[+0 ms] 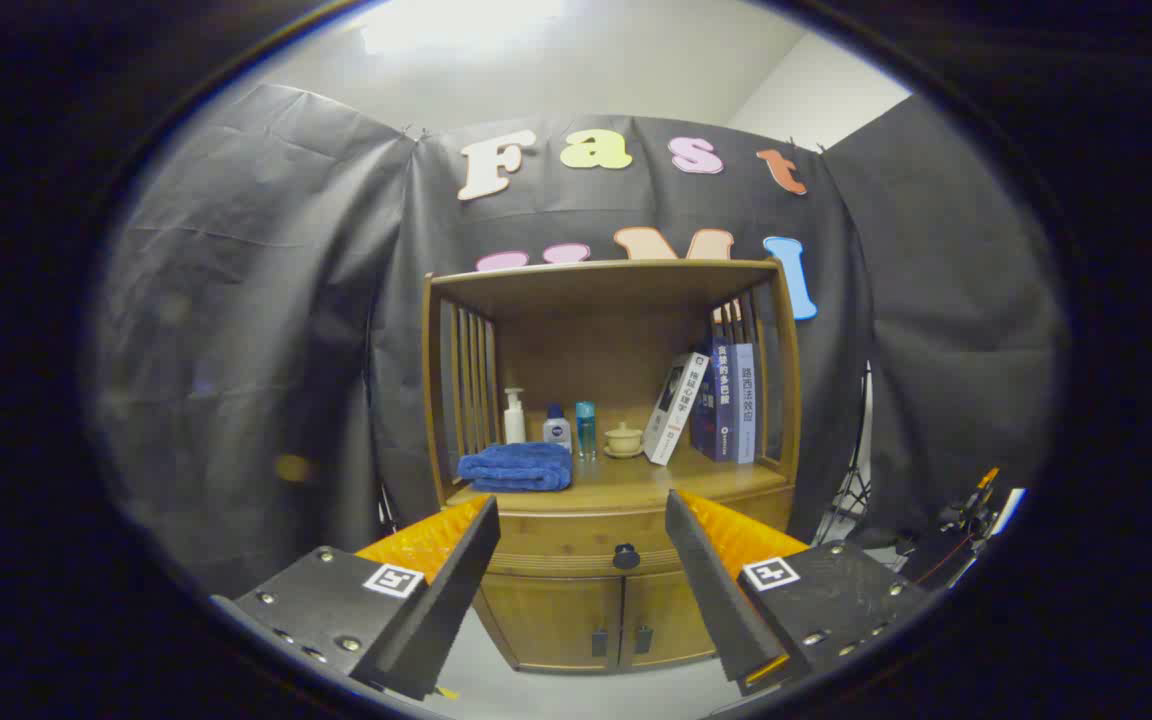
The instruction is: Pull open the drawer, take out the items inside it, and place them on the countertop above the cabinet.
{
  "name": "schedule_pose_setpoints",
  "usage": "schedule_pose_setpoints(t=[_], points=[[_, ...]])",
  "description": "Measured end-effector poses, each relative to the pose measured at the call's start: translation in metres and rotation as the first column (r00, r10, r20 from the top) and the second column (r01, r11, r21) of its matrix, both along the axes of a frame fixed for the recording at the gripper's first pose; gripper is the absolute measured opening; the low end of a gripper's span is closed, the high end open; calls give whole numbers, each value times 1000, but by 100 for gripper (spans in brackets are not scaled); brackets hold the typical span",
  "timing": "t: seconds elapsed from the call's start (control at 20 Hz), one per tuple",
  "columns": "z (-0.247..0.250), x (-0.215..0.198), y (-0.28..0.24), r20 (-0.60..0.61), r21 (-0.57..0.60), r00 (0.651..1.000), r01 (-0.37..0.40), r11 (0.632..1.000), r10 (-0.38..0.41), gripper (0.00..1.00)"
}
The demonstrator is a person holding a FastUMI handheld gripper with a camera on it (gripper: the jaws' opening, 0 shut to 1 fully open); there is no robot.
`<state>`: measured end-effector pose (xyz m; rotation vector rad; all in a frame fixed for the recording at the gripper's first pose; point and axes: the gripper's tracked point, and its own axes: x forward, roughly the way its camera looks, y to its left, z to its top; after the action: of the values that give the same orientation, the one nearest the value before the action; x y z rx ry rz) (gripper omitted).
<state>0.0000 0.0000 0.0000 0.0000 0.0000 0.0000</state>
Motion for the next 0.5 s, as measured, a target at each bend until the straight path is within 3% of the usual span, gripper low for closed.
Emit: schedule_pose_setpoints(t=[0.5], points=[[-22,7,2,-33,-10,999,-3,1000,2,100]])
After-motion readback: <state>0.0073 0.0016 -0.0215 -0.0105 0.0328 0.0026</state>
